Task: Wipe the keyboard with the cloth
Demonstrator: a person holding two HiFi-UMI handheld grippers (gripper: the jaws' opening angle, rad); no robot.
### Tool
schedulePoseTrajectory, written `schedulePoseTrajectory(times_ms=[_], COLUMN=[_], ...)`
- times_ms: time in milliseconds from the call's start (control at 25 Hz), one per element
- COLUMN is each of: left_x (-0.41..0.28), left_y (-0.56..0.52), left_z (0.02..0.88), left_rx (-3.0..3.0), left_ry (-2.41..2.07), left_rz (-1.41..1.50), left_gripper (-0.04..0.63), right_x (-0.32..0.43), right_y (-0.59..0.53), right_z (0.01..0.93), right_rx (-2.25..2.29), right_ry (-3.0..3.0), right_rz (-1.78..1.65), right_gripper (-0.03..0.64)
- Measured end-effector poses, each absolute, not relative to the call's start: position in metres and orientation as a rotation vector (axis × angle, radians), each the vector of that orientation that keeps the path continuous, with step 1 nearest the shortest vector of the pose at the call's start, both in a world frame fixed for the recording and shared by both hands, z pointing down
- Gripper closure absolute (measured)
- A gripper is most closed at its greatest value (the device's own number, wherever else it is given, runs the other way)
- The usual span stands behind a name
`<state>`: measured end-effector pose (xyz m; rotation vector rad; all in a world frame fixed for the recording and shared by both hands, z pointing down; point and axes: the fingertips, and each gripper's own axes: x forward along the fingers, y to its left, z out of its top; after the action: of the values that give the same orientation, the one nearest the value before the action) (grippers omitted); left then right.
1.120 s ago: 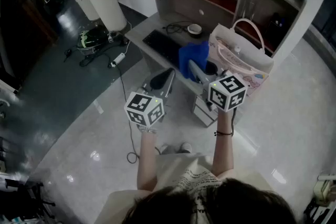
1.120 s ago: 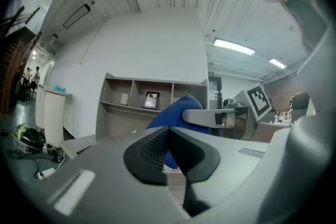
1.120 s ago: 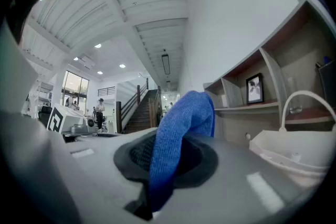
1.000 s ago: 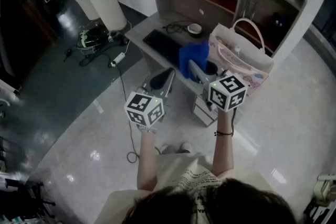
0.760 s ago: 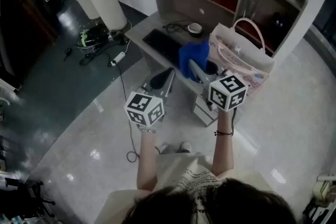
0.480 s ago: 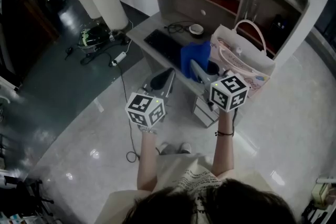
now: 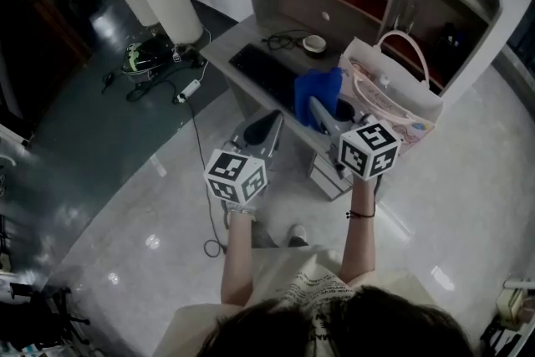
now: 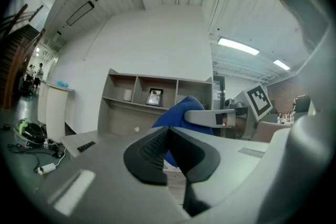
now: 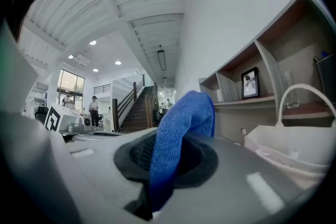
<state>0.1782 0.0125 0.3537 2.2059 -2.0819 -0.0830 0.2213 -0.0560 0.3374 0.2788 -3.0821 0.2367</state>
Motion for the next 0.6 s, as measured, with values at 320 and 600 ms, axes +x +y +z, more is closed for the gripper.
schedulePoseTrajectory(times_ms=[320,600], left_x=[0.151,0.126], left_y=[0.002,-0.01], left_z=[0.361,0.366], left_rx=[2.225,2.273], left_ry=[-2.013,-1.926], left_rz=[-0.087,-0.067], left_gripper=[0.591,0.591], right_x=[0.198,0.176], right_y=[-0.065,-0.075], right_z=[0.347,0.353], right_rx=[0.355,0.453], right_ry=[-3.049,-3.026], right_rz=[0.269,0.304], right_gripper=[0.557,0.558])
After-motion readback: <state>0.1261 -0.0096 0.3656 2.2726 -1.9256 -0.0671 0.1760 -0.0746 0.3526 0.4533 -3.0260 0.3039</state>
